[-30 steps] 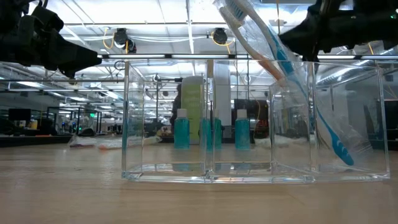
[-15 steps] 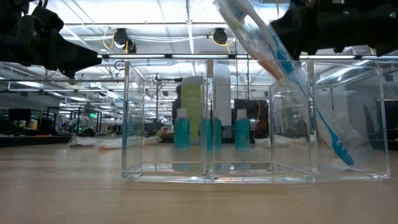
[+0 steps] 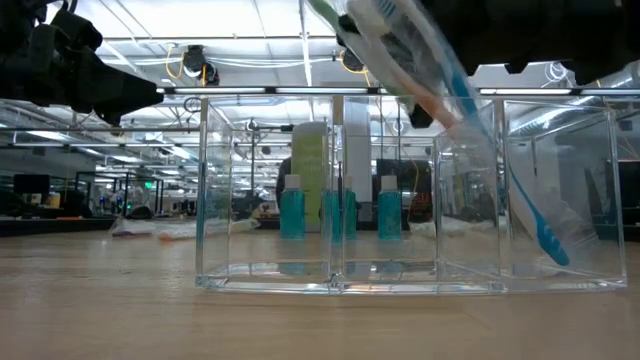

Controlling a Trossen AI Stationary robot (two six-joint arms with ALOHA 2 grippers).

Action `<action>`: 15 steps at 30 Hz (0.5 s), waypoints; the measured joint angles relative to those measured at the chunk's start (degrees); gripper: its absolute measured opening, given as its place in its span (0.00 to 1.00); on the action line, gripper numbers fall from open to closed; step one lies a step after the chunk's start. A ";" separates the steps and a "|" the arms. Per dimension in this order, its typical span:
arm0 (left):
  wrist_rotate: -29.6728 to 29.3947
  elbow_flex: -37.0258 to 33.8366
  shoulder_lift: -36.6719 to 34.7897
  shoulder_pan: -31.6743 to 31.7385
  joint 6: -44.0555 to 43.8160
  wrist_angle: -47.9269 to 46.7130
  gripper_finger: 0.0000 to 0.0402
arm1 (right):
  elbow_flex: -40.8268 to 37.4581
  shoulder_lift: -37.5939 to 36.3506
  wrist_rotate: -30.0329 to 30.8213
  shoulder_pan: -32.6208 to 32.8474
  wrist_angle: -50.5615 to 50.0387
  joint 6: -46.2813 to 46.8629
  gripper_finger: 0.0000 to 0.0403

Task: Pick & Place toothbrushing station
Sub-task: Put the green toothbrush into the transparent organizer

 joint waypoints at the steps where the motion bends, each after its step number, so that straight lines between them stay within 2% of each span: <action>1: 0.01 -0.01 -0.01 0.00 0.00 0.00 0.41 | 0.45 0.30 -0.45 0.15 -0.01 0.01 0.05; 10: 0.01 -0.01 -0.01 0.00 0.00 0.00 0.41 | 1.56 -0.15 -6.62 0.48 0.22 0.91 0.05; 15: 0.01 -0.01 -0.01 0.00 0.00 0.00 0.41 | 1.63 -2.44 -7.75 0.44 5.66 -2.25 0.05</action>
